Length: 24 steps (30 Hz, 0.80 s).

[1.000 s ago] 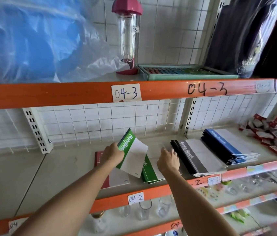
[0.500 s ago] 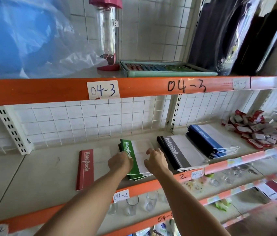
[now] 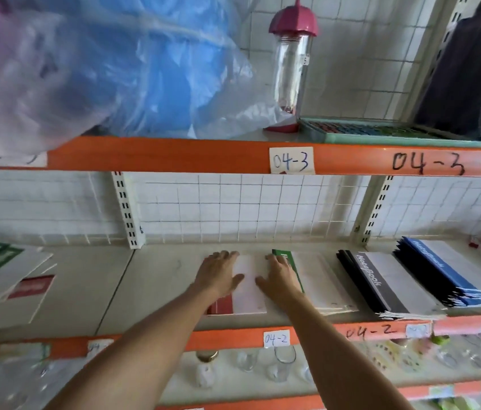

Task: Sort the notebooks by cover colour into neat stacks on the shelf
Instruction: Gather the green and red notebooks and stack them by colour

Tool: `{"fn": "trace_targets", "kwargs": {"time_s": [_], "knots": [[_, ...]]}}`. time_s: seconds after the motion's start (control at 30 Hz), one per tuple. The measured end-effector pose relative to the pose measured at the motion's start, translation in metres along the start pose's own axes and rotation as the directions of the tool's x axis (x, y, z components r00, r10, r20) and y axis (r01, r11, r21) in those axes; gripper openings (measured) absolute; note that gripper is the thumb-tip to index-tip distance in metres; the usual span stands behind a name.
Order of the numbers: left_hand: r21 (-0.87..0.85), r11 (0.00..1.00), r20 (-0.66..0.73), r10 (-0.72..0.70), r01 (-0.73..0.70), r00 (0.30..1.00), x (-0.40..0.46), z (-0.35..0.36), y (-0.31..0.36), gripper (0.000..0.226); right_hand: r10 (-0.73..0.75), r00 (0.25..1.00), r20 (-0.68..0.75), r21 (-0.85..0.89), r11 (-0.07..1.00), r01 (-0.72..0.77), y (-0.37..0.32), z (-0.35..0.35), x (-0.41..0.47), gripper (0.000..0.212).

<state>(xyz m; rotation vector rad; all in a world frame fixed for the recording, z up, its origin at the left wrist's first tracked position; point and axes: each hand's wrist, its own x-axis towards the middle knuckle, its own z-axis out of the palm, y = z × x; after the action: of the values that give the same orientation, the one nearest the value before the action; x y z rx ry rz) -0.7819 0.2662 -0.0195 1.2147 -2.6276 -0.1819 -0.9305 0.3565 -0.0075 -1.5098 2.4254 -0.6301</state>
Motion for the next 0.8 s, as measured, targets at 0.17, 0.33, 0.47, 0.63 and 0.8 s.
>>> {"fn": "trace_targets", "kwargs": {"time_s": [0.17,0.33,0.47,0.63,0.8], "knots": [[-0.009,0.989,-0.051,-0.146,0.146,0.988,-0.044,-0.038,-0.101,0.06,-0.131,0.989,0.074,0.022,0.991,0.13,-0.087,0.051,0.006,0.063],[0.028,0.954,-0.074,-0.295,0.298,0.953,-0.106,-0.069,-0.21,0.056,-0.242,0.955,0.174,0.033,0.97,0.24,-0.186,0.11,-0.005,0.069],[0.022,0.906,-0.09,-0.418,0.422,0.904,-0.154,-0.089,-0.286,0.058,-0.32,0.919,0.231,0.032,0.946,0.321,-0.266,0.154,-0.016,0.066],[0.049,0.857,-0.152,-0.5,0.512,0.852,-0.201,-0.106,-0.37,0.055,-0.385,0.871,0.307,0.022,0.917,0.397,-0.354,0.208,-0.036,0.066],[0.045,0.807,-0.139,-0.579,0.589,0.803,-0.236,-0.119,-0.444,0.059,-0.443,0.822,0.358,0.016,0.883,0.47,-0.434,0.258,-0.05,0.061]]}}
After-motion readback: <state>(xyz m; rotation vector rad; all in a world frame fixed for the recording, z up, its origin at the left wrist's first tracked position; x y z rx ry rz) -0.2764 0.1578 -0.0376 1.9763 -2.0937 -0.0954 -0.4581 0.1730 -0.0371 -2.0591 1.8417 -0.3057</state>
